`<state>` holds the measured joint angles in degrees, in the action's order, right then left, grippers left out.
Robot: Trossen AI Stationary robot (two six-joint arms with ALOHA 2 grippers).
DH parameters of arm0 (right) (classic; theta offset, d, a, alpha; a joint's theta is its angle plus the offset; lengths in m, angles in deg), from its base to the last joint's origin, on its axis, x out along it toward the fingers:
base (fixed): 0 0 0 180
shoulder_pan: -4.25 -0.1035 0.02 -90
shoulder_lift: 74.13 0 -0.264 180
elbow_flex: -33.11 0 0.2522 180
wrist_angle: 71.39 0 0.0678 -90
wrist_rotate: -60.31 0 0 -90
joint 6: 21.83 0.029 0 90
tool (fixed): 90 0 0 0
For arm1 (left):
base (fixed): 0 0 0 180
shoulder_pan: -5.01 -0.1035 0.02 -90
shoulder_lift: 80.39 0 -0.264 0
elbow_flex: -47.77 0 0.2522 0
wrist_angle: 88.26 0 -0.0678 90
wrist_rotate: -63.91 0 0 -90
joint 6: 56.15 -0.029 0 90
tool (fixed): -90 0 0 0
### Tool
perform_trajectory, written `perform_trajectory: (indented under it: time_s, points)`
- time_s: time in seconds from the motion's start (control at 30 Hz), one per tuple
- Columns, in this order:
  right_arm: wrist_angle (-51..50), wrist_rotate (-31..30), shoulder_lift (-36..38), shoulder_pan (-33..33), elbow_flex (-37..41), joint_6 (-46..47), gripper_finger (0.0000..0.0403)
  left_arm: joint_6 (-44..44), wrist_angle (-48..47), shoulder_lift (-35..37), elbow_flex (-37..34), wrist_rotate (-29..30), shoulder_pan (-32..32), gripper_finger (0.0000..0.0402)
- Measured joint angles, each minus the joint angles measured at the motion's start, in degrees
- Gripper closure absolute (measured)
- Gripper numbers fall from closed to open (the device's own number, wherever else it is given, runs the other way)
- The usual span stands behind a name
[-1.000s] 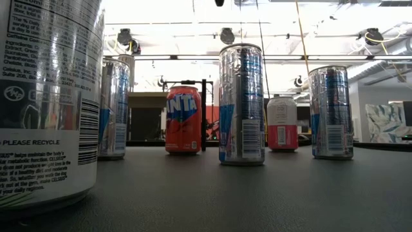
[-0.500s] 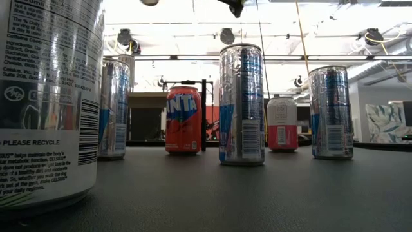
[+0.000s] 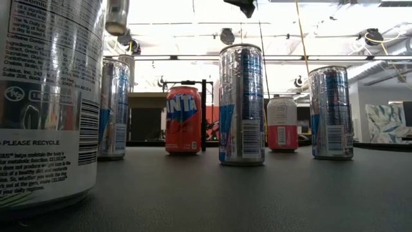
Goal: Place canned beverage on shelf
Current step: Put the top white yellow soda can on the shelf aligned with the other white yellow soda can
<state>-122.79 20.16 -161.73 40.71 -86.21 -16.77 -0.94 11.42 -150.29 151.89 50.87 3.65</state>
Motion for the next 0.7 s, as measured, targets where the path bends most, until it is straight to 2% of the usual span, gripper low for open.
perform_trajectory:
  time_s: [0.13, 0.23, 0.63, 0.7]
  points:
    - [-0.1, 0.0, 0.0, 0.0, 0.0, -0.2, 0.0094, 14.3, -6.4, -0.6, -3.7, 2.0, 0.0, 0.0144]
    - [-0.4, 0.0, 0.0, 0.0, 0.0, -0.1, 0.0094, 17.7, -5.8, -0.9, -6.8, 2.7, 0.0, 0.0144]
    - [-0.8, -0.1, 0.0, 0.0, 0.0, -0.2, 0.0094, 18.0, -5.3, -1.3, -16.9, 8.2, -0.7, 0.0144]
    - [-0.9, -0.1, 0.0, 0.0, 0.0, 0.1, 0.0094, 18.1, -2.4, -1.3, -19.2, 8.9, -1.1, 0.0144]
